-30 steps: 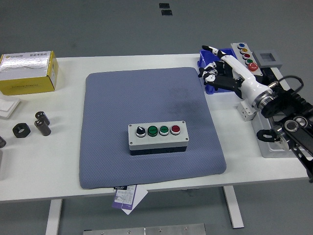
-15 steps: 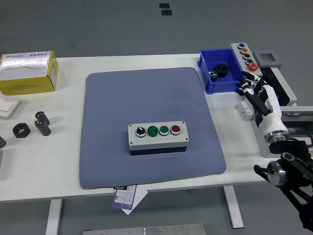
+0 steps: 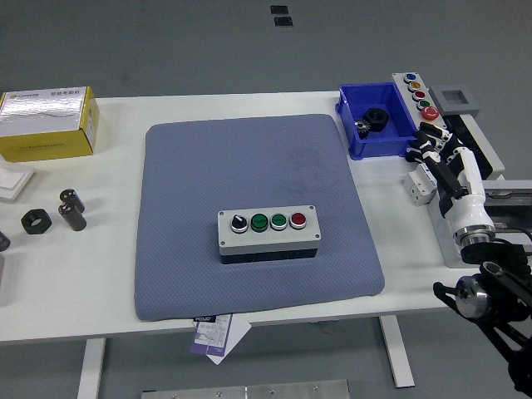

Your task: Pick up the button,place it on the desk,press the button,press the button

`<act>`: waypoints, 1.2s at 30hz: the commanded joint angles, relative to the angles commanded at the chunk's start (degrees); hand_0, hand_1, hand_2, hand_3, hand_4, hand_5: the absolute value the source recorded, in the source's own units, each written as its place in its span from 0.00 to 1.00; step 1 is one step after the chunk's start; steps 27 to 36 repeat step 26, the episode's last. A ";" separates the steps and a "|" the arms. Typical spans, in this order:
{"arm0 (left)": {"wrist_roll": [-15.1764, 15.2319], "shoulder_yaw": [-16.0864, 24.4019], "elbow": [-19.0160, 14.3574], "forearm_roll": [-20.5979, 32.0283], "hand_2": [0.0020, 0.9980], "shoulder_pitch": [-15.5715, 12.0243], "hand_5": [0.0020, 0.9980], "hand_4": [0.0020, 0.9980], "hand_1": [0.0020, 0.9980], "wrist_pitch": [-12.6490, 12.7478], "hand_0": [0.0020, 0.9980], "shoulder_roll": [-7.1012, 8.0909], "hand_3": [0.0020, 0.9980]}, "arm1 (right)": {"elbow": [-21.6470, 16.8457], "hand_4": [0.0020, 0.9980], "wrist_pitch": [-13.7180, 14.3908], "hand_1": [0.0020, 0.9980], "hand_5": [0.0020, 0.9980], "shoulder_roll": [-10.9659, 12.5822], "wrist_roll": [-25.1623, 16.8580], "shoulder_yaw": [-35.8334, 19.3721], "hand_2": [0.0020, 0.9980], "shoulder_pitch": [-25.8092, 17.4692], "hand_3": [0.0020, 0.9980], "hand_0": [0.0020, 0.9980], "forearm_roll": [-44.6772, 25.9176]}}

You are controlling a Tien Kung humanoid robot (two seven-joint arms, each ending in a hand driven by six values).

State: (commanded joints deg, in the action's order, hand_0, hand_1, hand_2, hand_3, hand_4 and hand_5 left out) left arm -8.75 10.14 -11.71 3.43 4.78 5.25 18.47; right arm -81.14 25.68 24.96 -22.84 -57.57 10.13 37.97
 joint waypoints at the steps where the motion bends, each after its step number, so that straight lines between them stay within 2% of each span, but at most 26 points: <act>1: -0.10 0.22 -0.01 -0.19 0.55 -0.08 0.20 0.67 0.63 0.02 0.69 -0.05 0.60 | -0.01 0.77 0.11 0.69 0.46 -0.03 0.09 0.03 0.70 0.01 0.71 0.70 0.11; 36: -0.25 0.93 0.14 -0.83 0.56 0.02 0.21 0.68 0.63 -0.02 0.69 -0.85 0.60 | 0.28 0.76 0.41 0.69 0.47 0.42 0.16 -2.62 0.70 0.14 0.70 0.70 0.97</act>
